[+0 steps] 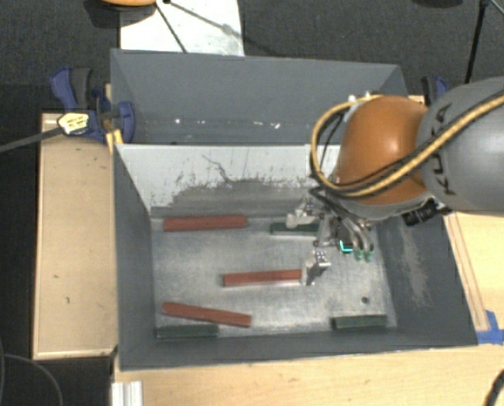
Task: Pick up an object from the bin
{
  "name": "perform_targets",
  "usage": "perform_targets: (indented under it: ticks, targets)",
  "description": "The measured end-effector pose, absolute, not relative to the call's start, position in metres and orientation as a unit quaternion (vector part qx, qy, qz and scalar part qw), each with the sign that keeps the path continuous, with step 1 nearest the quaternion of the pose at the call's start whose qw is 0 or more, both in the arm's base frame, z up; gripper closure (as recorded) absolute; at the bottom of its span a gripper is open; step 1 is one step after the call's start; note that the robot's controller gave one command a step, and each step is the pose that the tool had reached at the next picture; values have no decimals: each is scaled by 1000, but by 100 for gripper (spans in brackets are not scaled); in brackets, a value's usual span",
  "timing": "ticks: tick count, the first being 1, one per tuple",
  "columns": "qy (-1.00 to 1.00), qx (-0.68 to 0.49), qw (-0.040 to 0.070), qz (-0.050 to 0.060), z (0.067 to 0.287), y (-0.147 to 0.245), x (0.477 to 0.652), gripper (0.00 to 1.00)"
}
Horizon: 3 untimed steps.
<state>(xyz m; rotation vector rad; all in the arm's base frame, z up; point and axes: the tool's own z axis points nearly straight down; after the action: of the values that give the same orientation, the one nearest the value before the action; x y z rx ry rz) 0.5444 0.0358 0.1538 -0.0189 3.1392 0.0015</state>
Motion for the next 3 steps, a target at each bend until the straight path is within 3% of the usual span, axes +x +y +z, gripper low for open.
perform_targets:
  ticks: [1, 2, 3]
  targets:
    - [1000, -10, 8, 1, 76, 40, 552, 100]
    - [1000, -10, 8, 1, 76, 40, 552, 100]
    - [1000, -13, -3, 0, 111, 44, 557, 100]
